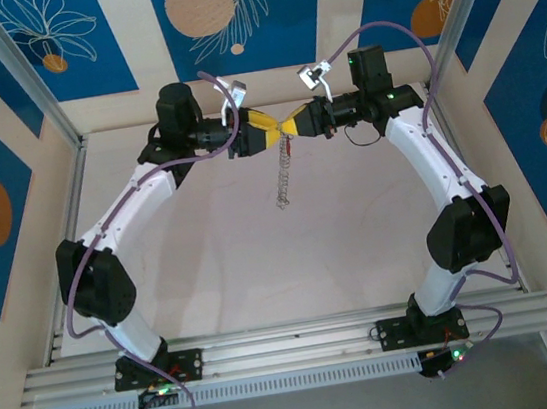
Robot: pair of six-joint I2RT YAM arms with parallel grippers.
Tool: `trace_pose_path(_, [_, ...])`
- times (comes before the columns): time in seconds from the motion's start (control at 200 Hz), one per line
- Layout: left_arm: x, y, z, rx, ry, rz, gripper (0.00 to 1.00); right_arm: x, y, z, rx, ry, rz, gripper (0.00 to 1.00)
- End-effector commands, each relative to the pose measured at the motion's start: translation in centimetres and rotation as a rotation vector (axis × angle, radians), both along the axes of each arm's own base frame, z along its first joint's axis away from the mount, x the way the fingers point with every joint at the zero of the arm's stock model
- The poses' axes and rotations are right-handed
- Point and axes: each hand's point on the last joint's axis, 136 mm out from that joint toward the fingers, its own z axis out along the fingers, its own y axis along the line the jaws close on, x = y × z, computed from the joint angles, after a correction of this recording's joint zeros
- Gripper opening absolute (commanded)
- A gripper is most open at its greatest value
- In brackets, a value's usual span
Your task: Put the keys on the keyring
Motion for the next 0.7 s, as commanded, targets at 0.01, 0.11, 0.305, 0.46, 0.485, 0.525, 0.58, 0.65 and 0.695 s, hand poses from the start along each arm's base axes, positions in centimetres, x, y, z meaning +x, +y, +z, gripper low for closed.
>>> trace_pose_path(0.01, [0.5, 0.0, 1.1, -0.028, -0.027, -0.019, 0.5, -1.9, 0.0, 2.0, 0.034, -0.048, 0.042, 0.0])
trace_pose_path(0.11, [0.5, -0.1, 1.1, -0.033, -0.022, -0.026, 0.47, -1.8, 0.1, 2.0, 0.036, -0.048, 0.042, 0.0])
trace_pose_path(0.305, [0.8, -0.2, 1.3, -0.05, -0.011, -0.039, 0.38, -1.8, 0.3, 2.0, 0.037, -0.05, 0.048, 0.0])
trace_pose_path(0.46, [0.8, -0.4, 1.7, -0.072, -0.006, -0.058, 0.18, -1.7, 0.5, 1.9, 0.035, -0.047, 0.048, 0.0])
trace_pose_path(0.485, [0.7, -0.5, 1.7, -0.076, -0.006, -0.062, 0.14, -1.7, 0.5, 1.9, 0.035, -0.046, 0.048, 0.0])
trace_pose_path(0.525, [0.7, -0.5, 1.8, -0.081, -0.006, -0.067, 0.07, -1.7, 0.6, 1.9, 0.034, -0.046, 0.047, 0.0])
trace_pose_path(0.58, [0.7, -0.5, 1.9, -0.088, -0.007, -0.068, 0.0, -1.6, 0.6, 1.8, 0.034, -0.046, 0.045, 0.0])
trace_pose_path(0.65, [0.5, -0.5, 2.1, -0.095, -0.012, -0.072, 0.0, -1.5, 0.6, 1.8, 0.031, -0.045, 0.038, 0.0])
trace_pose_path(0.695, [0.5, -0.5, 2.1, -0.098, -0.015, -0.071, 0.0, -1.4, 0.6, 1.8, 0.03, -0.045, 0.035, 0.0])
